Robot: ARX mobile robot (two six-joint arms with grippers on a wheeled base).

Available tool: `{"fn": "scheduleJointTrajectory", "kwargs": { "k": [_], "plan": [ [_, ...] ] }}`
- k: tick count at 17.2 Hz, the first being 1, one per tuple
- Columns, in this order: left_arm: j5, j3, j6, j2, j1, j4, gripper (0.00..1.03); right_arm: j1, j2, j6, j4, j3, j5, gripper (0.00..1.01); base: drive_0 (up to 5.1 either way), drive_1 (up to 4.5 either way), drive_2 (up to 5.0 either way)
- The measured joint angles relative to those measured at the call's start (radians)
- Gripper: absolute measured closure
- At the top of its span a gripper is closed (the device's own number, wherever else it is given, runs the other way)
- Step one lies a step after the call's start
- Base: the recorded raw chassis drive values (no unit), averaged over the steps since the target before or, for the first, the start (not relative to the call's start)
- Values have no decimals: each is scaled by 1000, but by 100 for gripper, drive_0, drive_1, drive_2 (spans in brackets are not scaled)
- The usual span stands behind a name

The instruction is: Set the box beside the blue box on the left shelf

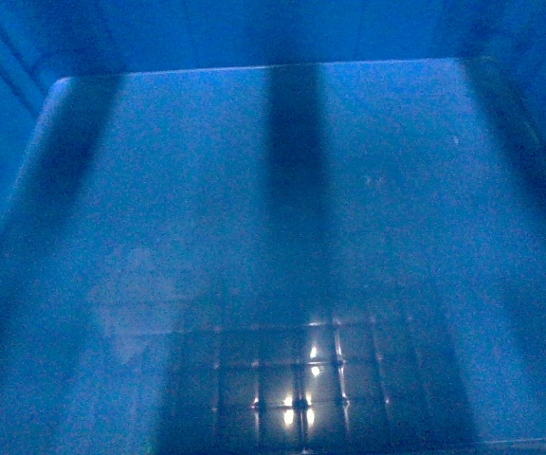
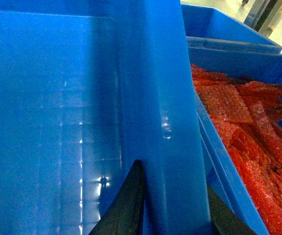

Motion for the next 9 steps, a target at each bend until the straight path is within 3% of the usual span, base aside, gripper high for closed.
{"fn": "scheduleJointTrajectory", "kwargs": {
  "k": [9],
  "plan": [
    [0, 0, 0, -1, 0, 0, 91, 0, 0, 0, -1, 0, 0, 85, 0, 0, 0]
  ]
}}
